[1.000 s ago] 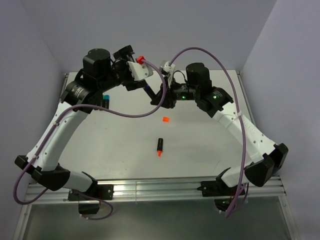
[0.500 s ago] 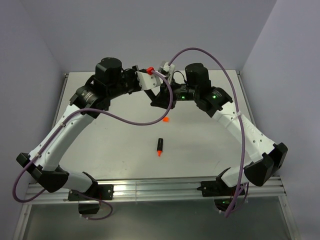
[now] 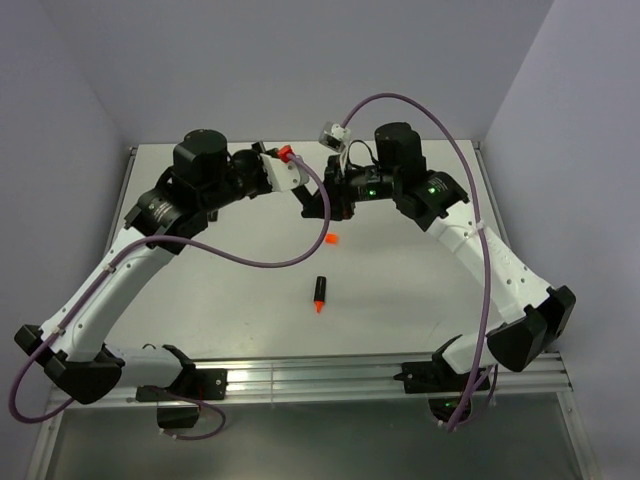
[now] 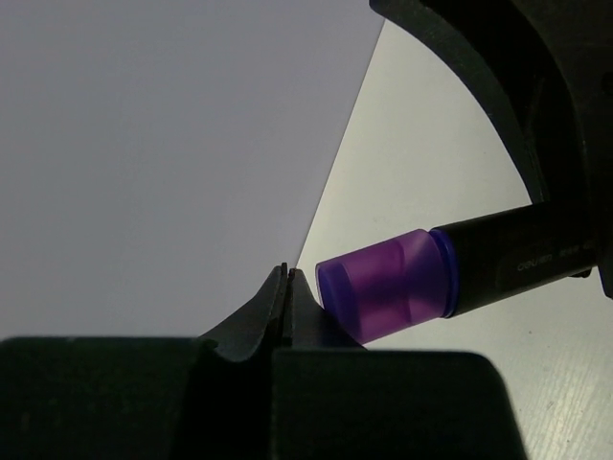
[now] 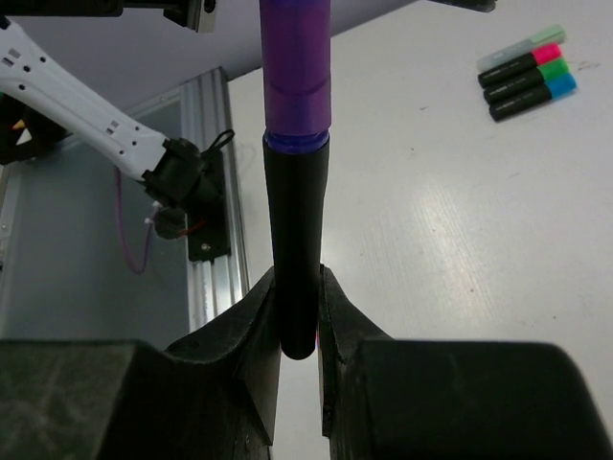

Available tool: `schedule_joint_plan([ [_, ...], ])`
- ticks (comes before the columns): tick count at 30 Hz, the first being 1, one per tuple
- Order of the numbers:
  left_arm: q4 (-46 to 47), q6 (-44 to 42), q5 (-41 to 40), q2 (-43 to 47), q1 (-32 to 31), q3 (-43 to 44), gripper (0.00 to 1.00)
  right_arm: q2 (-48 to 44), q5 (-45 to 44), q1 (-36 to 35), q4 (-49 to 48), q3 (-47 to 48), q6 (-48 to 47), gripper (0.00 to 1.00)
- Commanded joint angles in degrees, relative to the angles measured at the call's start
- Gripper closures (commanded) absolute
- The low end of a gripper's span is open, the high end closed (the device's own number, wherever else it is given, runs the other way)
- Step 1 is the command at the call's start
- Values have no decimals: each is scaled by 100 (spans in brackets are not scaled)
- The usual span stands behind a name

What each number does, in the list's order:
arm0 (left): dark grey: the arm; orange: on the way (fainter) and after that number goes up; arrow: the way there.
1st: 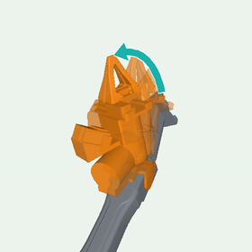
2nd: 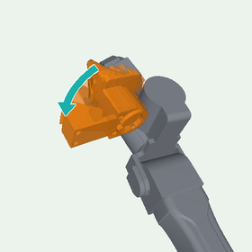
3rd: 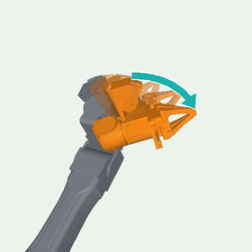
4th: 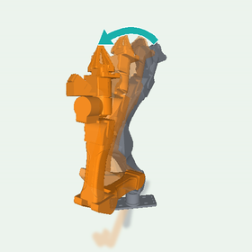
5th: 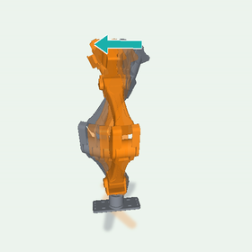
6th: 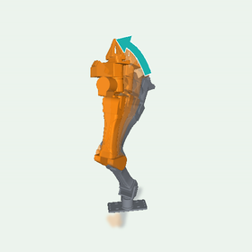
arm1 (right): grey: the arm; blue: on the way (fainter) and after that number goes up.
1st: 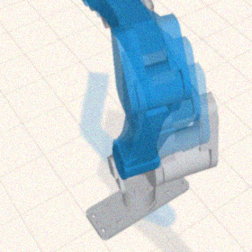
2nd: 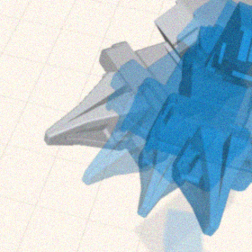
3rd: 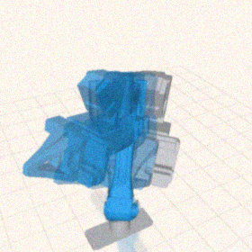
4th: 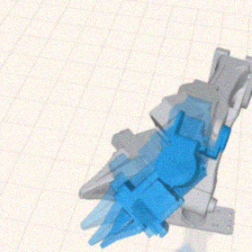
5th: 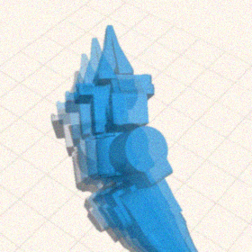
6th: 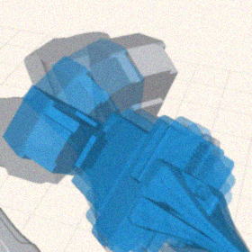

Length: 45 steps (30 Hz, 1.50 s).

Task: Insert the pens into the pen caps
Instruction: Press the pen cap onto the pen.

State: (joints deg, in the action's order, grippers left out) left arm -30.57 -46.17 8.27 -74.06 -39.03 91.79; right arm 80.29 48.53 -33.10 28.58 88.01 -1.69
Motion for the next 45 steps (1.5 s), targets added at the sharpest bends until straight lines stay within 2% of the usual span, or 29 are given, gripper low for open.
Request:
schedule_joint_plan([
  [1, -99, 73, 360, -12, -166, -205, 100, -22, 587, -3, -643, 296, 64, 100],
  [7, -239, -129, 491, -108, -176, -12, 100, -128, 745, -56, -590, 164, -94, 100],
  [11, 146, 283, 35, -205, -141, 76, 99, -163, 552, -56, -503, 155, -278, 100],
  [13, 366, 651, -89, -214, -1, 198, 88, -180, 464, -56, -459, 147, -340, 100],
  [15, 420, 898, -19, -284, 184, 365, 72, -224, 438, -38, -441, 138, -367, 100],
  [17, 420, 1285, 112, -380, 561, 699, 71, -224, 438, -12, -450, 129, -358, 100],
  [20, 481, 1637, 350, -407, 1071, 990, 60, -251, 411, 41, -450, 138, -358, 100],
  [21, 542, 1699, 316, -390, 1229, 999, 52, -268, 403, 58, -458, 146, -349, 100],
  [23, 648, 2076, 437, -381, 1432, 1034, 47, -268, 446, 154, -467, 208, -332, 100],
  [24, 605, 2243, 604, -407, 1755, 1199, 45, -268, 464, 190, -476, 234, -297, 100],
  [26, 438, 2962, 1716, -591, 2212, 1481, 45, -251, 569, 278, -476, 296, -261, 100],
  [27, 264, 3513, 2217, -653, 2763, 1769, 44, -233, 587, 287, -493, 313, -226, 100],
  [28, 253, 3823, 3388, -714, 3004, 1842, 41, -216, 683, 287, -502, 340, -209, 100],
  [29, 305, 4157, 4001, -811, 3232, 1877, 39, -198, 727, 295, -520, 349, -174, 100],
  [30, 549, 4926, 4546, -838, 3583, 1843, 38, -181, 780, 287, -555, 349, -104, 100],
  [32, 1425, 5974, 5888, -786, 3796, 1467, 39, -154, 859, 287, -608, 340, -42, 100],
  [33, 3006, 7502, 6314, -716, 3893, 743, 39, -154, 886, 287, -643, 331, 11, 100],
  [35, 5986, 9633, 6669, -462, 3894, -235, 38, -137, 930, 287, -678, 314, 64, 100],
  [36, 7367, 11533, 6583, -408, 3885, -1023, 38, -119, 973, 295, -739, 314, 151, 100],
  [37, 9112, 12091, 6477, -416, 3885, -1223, 38, -110, 1009, 287, -774, 305, 161, 100],
  [39, 9305, 12700, 6354, -539, 3763, -1277, 40, -93, 1088, 278, -967, 261, 484, 100],
  [41, 10085, 13097, 6249, -592, 3648, -1435, 43, -75, 1149, 287, -1073, 199, 608, 100],
  [42, 10192, 13255, 6039, -574, 3569, -1601, 43, -66, 1176, 269, -1135, 199, 696, 100],
  [45, 9965, 13021, 5748, -452, 3498, -1786, 44, -66, 1220, 217, -1240, 112, 802, 100],
])
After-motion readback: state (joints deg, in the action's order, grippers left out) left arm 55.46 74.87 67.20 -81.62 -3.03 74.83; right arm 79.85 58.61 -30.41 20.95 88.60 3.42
